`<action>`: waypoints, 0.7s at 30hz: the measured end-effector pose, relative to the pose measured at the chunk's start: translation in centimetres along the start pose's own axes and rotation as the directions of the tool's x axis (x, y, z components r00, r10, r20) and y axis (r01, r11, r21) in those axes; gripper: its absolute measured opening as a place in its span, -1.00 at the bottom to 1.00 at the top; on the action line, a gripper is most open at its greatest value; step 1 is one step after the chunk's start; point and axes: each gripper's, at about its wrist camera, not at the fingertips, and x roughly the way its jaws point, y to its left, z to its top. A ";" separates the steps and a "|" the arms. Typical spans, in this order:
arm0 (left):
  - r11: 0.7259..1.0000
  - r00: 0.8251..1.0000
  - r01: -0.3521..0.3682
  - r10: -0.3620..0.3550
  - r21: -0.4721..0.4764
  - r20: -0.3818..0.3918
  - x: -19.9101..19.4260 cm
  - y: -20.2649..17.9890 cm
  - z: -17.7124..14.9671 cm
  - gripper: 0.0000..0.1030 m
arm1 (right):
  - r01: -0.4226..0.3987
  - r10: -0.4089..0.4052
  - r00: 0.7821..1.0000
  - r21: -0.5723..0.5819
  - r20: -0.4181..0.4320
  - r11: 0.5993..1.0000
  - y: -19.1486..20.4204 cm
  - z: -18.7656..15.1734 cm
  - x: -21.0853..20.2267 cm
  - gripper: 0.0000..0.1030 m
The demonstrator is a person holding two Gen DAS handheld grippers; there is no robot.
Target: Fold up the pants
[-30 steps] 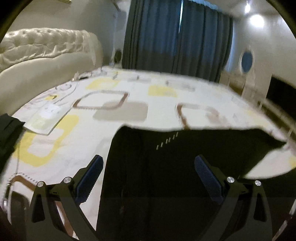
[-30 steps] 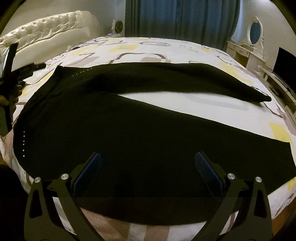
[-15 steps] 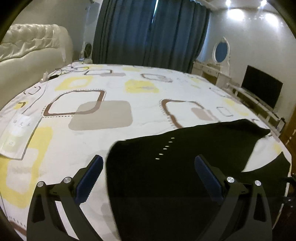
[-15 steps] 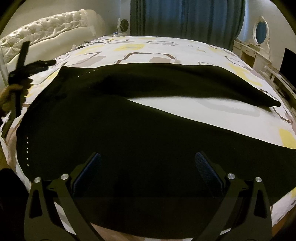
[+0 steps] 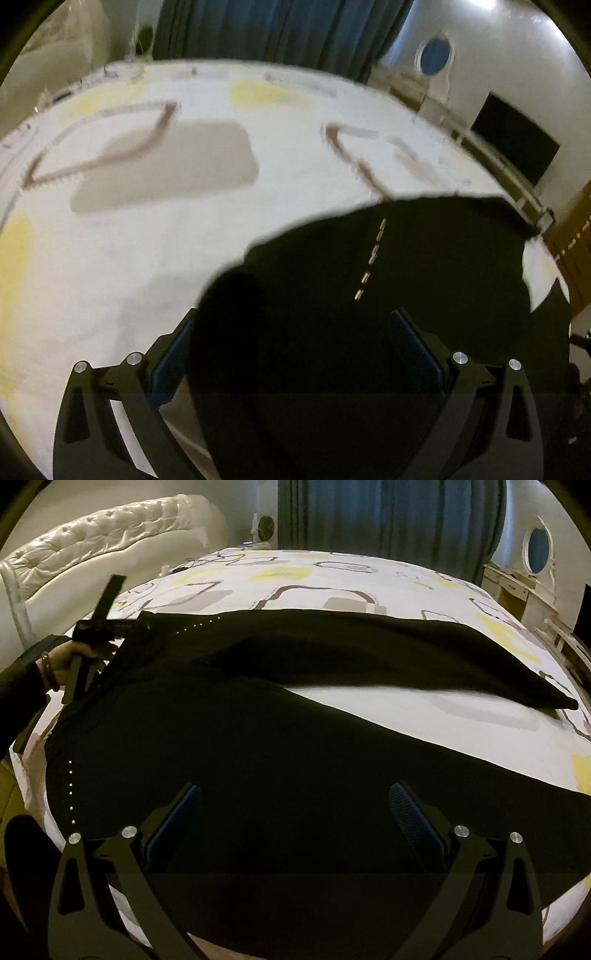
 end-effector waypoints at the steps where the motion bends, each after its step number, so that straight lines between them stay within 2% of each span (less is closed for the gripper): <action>1: 1.000 1.000 0.001 -0.001 -0.002 -0.003 0.2 0.1 -0.1 0.92 | -0.003 0.003 1.000 0.002 -0.005 1.000 0.0 0.1 0.2 0.96; 4: 1.000 1.000 0.009 -0.009 -0.014 -0.007 0.5 0.3 -0.1 0.92 | -0.009 0.009 1.000 -0.003 -0.009 1.000 -0.2 0.5 0.6 0.96; 8: 1.000 1.000 0.008 -0.007 0.025 -0.024 0.5 0.1 -0.1 0.92 | -0.023 0.023 1.000 -0.008 0.005 1.000 -0.7 1.8 0.7 0.96; 9: 0.999 1.000 -0.012 0.013 0.035 -0.014 0.1 0.2 -0.1 0.92 | -0.034 0.034 0.999 -0.012 0.004 0.999 -0.9 2.3 0.8 0.96; 10: 0.997 0.998 -0.066 0.065 0.040 0.018 -0.2 0.1 0.1 0.92 | -0.046 0.047 0.999 -0.018 0.005 0.999 -1.1 2.9 0.7 0.96; 11: 0.992 0.992 -0.117 0.115 0.042 0.049 -0.5 0.2 0.3 0.92 | -0.064 0.065 0.998 -0.023 0.016 0.998 -1.7 4.0 0.6 0.96; 12: 0.990 0.987 -0.137 0.133 0.037 0.087 -1.1 0.2 0.4 0.92 | -0.079 0.080 0.997 -0.027 0.022 0.996 -2.2 5.0 0.6 0.96; 14: 0.998 0.990 -0.065 0.061 0.022 0.126 -1.8 0.7 0.6 0.91 | -0.122 0.124 0.992 -0.045 0.040 0.992 -4.2 7.8 0.7 0.96; 15: 0.998 0.990 -0.058 0.056 0.014 0.131 -1.8 0.9 0.7 0.90 | -0.122 0.124 0.991 -0.057 0.046 0.991 -5.1 8.9 0.9 0.96; 16: 0.998 0.991 -0.054 0.052 0.015 0.123 -1.8 1.0 0.8 0.77 | -0.108 0.113 0.992 -0.074 0.054 0.991 -6.1 10.2 1.1 0.96; 17: 0.998 0.992 -0.053 0.050 0.023 0.115 -1.6 1.1 0.9 0.46 | -0.097 0.105 0.992 -0.113 0.067 0.989 -7.5 12.1 1.6 0.96; 18: 0.997 0.993 -0.071 0.067 0.034 0.098 -1.3 1.1 1.1 -0.45 | -0.091 0.103 0.992 -0.151 0.073 0.984 -8.5 13.3 2.1 0.96; 19: 0.994 0.992 -0.107 0.105 0.026 0.062 -0.7 1.5 1.2 -0.57 | -0.075 0.091 0.993 -0.189 0.076 0.979 -9.5 14.6 2.7 0.96; 21: 0.996 0.996 -0.086 0.085 0.014 0.040 -0.1 1.8 1.2 -0.57 | -0.030 0.051 0.997 -0.299 0.064 0.954 -11.6 17.1 5.1 0.96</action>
